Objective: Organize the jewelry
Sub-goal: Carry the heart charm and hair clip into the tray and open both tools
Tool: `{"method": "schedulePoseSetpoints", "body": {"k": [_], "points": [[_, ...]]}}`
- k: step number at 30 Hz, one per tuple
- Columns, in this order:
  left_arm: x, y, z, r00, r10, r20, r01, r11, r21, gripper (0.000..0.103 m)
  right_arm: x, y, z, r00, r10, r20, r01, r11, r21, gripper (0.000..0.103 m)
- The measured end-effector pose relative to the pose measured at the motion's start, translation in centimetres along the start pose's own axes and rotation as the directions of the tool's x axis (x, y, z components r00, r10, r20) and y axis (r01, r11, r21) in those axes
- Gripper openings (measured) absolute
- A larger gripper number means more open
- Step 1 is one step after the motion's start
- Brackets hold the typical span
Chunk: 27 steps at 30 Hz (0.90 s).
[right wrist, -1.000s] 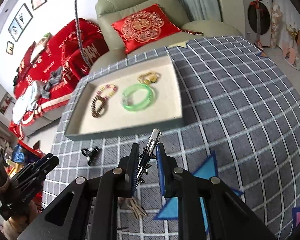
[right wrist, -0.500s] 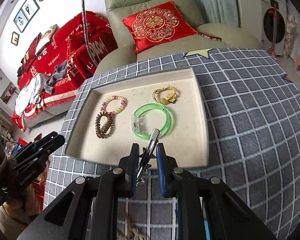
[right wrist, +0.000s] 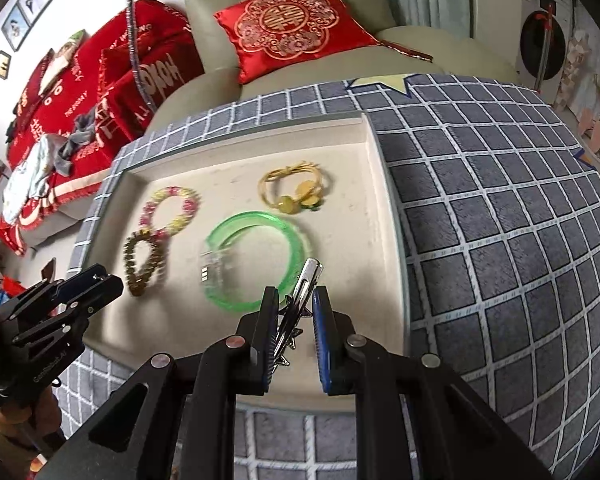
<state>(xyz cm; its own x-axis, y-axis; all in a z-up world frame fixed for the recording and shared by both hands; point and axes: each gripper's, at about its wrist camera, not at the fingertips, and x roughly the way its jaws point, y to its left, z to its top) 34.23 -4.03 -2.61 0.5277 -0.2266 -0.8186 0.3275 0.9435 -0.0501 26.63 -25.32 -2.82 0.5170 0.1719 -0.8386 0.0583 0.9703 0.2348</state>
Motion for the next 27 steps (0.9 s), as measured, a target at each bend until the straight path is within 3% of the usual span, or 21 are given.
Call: {"method": "schedulePoseSetpoints", "body": {"k": [17, 21, 27], "points": [[1.1, -1.0, 0.0, 0.997, 0.058, 0.044, -0.06, 0.997, 0.046, 0.046, 2.2, 1.0, -0.1, 0.996, -0.092, -0.002, 0.091, 0.988, -0.124, 0.021], [0.9, -1.0, 0.0, 0.997, 0.059, 0.044, -0.061, 0.997, 0.04, 0.046, 2.1, 1.2, -0.1, 0.997, -0.072, -0.005, 0.071, 0.991, -0.109, 0.05], [0.8, -1.0, -0.2, 0.997, 0.065, 0.05, -0.067, 0.997, 0.03, 0.046, 1.5, 1.6, -0.1, 0.999, -0.038, 0.01, 0.039, 0.995, -0.092, 0.053]]}}
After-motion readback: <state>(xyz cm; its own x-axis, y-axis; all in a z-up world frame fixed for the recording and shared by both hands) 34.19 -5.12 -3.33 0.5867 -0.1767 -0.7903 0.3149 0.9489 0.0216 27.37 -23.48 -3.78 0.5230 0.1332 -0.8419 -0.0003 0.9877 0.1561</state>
